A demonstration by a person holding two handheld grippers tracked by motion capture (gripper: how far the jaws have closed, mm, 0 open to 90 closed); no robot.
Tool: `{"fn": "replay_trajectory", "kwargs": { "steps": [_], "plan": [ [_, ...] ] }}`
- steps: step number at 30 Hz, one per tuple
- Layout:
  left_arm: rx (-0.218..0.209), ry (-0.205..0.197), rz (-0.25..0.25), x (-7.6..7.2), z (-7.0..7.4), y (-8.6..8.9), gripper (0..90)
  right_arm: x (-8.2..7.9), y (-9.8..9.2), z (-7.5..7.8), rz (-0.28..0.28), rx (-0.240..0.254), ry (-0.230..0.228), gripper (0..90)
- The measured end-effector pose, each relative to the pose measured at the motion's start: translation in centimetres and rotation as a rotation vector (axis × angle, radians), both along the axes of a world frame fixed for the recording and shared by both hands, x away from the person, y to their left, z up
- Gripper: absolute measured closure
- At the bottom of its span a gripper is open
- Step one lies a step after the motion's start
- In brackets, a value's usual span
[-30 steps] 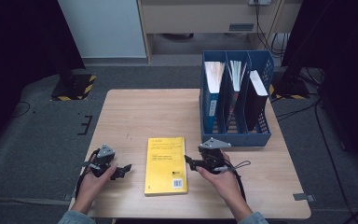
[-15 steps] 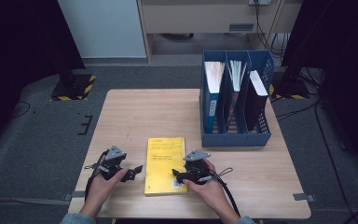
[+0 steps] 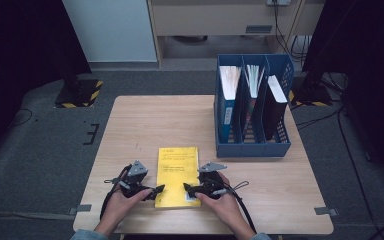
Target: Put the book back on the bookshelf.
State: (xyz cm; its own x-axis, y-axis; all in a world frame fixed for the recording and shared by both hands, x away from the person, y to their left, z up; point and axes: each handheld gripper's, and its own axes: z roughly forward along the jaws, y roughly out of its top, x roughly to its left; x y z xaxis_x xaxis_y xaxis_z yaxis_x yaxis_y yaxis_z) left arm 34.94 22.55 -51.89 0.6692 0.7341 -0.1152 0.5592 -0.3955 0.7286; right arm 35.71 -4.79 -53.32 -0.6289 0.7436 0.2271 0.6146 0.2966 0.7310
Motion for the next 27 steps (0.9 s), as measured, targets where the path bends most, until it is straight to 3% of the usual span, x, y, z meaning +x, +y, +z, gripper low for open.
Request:
{"fn": "replay_trajectory", "kwargs": {
  "steps": [13, 18, 27],
  "plan": [
    [-0.030, 0.044, -0.034, 0.5, -0.6, -0.7, 21.5, -0.7, 0.3, 0.0, -0.001, -0.008, -0.003, 20.7],
    [-0.071, 0.082, -0.031, 0.9, -0.9, -0.6, 22.4, -1.4, 0.5, 0.1, -0.022, -0.019, 0.000, 20.6],
    [-0.088, 0.075, -0.037, 1.5, -1.1, -0.7, 24.2, -1.6, 0.5, 0.1, -0.026, -0.016, -0.003, 20.4]
  ]
}}
